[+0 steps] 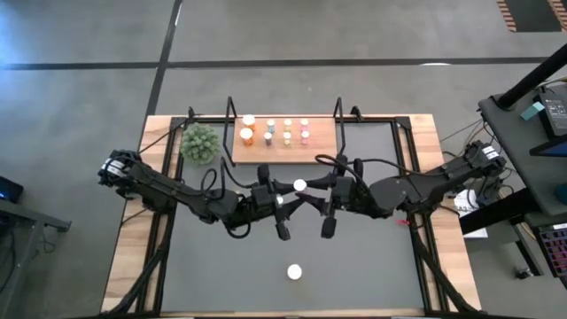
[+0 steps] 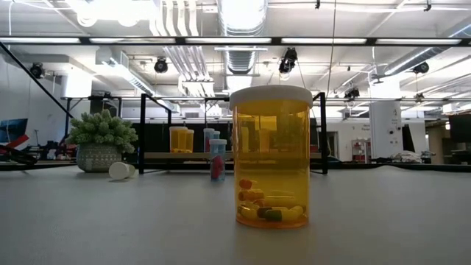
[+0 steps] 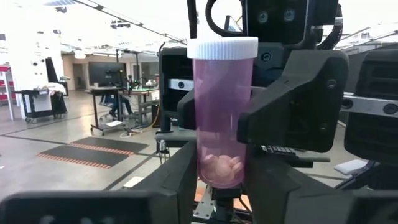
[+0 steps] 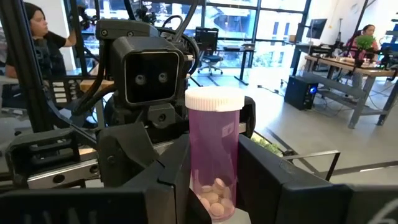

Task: Pick and place medicine bottles onto shelf by color
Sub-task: Put the pink pill bottle on the shelf aligned with the other pink pill bottles

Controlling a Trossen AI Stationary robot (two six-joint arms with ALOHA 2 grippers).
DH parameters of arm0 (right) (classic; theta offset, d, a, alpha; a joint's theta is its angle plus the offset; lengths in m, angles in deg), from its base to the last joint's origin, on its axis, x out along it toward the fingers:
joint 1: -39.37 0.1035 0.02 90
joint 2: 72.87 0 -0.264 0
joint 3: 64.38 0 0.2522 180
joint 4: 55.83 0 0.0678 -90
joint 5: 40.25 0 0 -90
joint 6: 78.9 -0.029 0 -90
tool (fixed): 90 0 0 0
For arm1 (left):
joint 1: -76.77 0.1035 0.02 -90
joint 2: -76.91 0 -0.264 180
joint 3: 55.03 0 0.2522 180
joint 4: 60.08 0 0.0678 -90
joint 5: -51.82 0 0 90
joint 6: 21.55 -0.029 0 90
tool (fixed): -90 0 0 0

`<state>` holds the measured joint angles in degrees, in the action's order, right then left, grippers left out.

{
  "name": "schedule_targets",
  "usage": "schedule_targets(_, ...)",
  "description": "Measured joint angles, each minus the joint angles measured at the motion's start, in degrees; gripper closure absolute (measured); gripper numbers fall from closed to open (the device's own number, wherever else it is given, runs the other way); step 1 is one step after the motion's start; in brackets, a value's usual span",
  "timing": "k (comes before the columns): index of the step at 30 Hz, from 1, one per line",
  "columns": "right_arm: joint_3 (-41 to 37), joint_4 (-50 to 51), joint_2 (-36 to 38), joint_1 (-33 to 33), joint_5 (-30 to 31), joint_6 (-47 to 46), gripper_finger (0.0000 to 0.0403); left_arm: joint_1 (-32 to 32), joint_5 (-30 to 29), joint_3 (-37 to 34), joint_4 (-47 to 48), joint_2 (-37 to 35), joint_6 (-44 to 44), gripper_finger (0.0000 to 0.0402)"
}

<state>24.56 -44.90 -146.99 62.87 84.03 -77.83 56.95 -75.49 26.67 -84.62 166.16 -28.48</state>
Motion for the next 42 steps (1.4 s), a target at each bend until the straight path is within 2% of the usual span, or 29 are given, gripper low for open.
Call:
schedule_targets(5, 0.03, 0.81, 0.00, 0.01, -0.03, 0.01, 0.0298, 0.00, 0.10, -0.07, 0.02, 0.00, 0.03, 0.0324)
schedule_targets(12, 0.20, 1.29, 0.09, 0.02, -0.19, -1.65, 0.0296, 0.00, 0.09, -0.07, 0.02, 0.00, 0.03, 0.0306)
schedule_targets(18, 1.29, 6.67, 0.57, 0.07, -0.77, -4.02, 0.0262, 0.11, -0.31, -0.07, -0.04, 0.00, -0.03, 0.0315)
schedule_targets(23, 6.60, 19.94, 0.52, 0.09, -2.94, -7.39, 0.0225, 0.26, -0.45, -0.09, 0.28, 0.00, -0.04, 0.0315)
schedule_targets(30, 20.27, 50.51, 0.41, -0.08, -5.11, -17.40, 0.0199, 0.33, -0.63, -0.12, 0.70, -0.24, 1.28, 0.0316)
schedule_targets(35, 28.03, 58.41, 0.26, -0.47, -9.27, -19.82, 0.0198, 1.36, 2.57, -0.64, 6.13, -0.22, 13.79, 0.0316)
schedule_targets(39, 31.19, 60.50, 0.04, -1.51, -16.34, -20.22, 0.0197, 2.57, 8.28, -0.76, 13.16, -0.12, 26.11, 0.0316)
schedule_targets(42, 31.96, 61.94, -0.79, -2.61, -21.57, -20.58, 0.0197, 2.78, 12.46, -0.76, 15.52, 0.40, 30.82, 0.0317)
